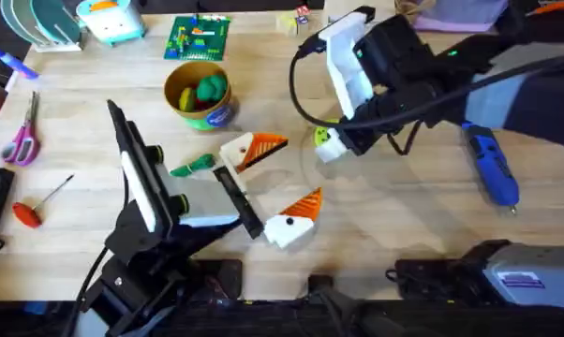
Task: Pick up the gripper from the table and insert it into the empty holder that is missing its gripper. Then pick up a screw, insert it into the mounting hole, and use the screwdriver to tighten it. Finally, clean up the table by picking up the vegetable and placing it into the bucket.
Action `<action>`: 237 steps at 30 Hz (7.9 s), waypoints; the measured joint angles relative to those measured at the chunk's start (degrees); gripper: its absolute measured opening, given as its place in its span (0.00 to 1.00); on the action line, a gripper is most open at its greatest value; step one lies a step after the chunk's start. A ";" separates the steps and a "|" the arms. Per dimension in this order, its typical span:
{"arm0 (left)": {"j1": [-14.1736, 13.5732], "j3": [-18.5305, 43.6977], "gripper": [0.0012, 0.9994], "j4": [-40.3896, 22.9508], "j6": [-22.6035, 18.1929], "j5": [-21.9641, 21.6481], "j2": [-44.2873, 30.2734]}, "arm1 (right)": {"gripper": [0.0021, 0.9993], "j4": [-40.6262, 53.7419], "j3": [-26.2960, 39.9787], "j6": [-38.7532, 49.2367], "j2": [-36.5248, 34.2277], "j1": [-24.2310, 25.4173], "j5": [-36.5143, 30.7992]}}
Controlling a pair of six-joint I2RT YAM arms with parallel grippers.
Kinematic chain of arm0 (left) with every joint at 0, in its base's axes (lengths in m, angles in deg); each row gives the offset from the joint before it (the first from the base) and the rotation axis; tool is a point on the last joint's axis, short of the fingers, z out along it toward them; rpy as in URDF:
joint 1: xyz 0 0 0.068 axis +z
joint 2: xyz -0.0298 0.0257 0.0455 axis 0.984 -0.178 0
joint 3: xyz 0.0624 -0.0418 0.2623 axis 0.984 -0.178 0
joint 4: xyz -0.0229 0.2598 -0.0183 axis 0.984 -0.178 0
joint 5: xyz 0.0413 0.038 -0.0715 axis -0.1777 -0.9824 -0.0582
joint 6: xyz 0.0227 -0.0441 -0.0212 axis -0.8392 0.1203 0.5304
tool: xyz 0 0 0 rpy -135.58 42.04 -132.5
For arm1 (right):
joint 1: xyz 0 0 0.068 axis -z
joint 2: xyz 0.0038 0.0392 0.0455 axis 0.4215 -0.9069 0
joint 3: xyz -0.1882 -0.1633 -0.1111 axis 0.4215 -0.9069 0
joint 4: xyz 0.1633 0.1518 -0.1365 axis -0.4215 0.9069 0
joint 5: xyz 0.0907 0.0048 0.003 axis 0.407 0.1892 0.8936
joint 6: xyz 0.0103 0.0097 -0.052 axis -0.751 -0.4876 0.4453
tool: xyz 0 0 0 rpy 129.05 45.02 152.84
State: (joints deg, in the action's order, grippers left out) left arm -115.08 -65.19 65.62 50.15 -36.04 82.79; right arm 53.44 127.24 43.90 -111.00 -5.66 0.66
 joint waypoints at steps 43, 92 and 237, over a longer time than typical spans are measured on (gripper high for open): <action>0.00 0.00 0.99 0.00 0.00 0.00 0.00 | 0.01 11.00 8.72 4.49 -4.10 1.87 -3.75; 0.00 0.00 0.99 -0.01 -0.13 0.00 -0.01 | 0.01 37.82 54.73 2.72 -16.40 -28.66 -7.87; 0.00 0.00 0.99 -0.05 1.23 0.07 -0.07 | 0.00 40.18 57.09 2.27 -20.30 -30.15 -10.67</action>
State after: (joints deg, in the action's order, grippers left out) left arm -115.08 -65.19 65.57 51.38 -35.97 82.71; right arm 93.61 184.33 46.17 -131.30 -35.80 -10.01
